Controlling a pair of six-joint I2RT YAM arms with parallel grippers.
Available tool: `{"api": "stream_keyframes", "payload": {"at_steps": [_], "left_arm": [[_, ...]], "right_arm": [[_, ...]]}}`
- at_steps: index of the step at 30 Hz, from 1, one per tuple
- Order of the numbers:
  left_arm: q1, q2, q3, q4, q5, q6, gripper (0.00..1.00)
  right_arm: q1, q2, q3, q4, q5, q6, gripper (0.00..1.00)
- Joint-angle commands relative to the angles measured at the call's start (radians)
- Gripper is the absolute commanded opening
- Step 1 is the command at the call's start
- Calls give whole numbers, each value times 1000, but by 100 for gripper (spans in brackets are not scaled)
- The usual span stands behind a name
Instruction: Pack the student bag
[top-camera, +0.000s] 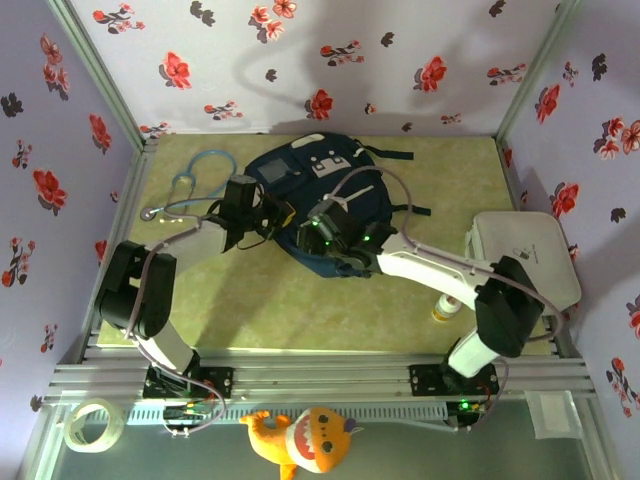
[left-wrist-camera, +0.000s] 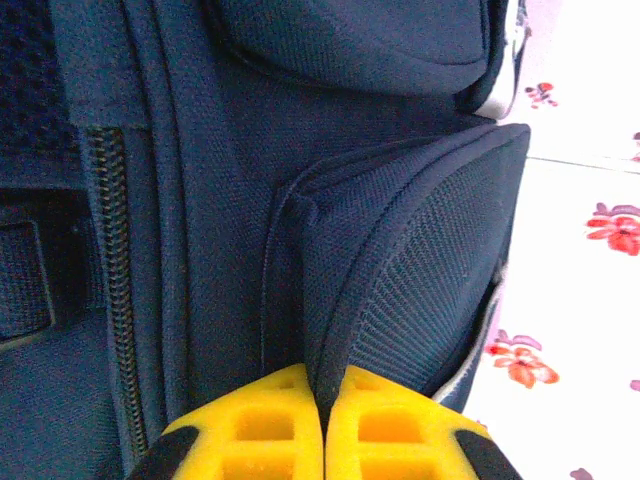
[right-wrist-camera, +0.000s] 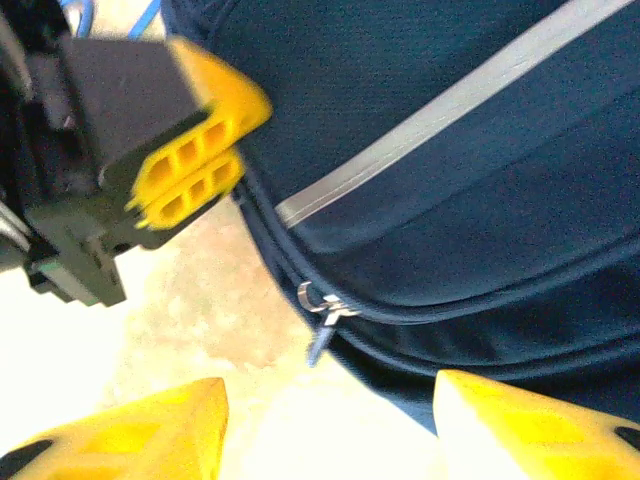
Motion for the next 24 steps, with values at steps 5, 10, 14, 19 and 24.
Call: {"api": "stream_keyframes", "payload": {"at_steps": [5, 10, 14, 19, 24], "left_arm": [[-21, -32, 29, 183, -8, -115, 0], [-22, -31, 26, 180, -7, -114, 0], [-22, -31, 20, 181, -9, -115, 0], [-22, -36, 17, 184, -8, -117, 0], [-22, -39, 13, 185, -8, -115, 0]], "right_arm": [[30, 82, 77, -33, 73, 24, 46], [32, 82, 60, -40, 109, 41, 42], [33, 91, 63, -42, 128, 48, 39], [33, 143, 109, -74, 137, 74, 33], [33, 174, 139, -77, 141, 81, 29]]}}
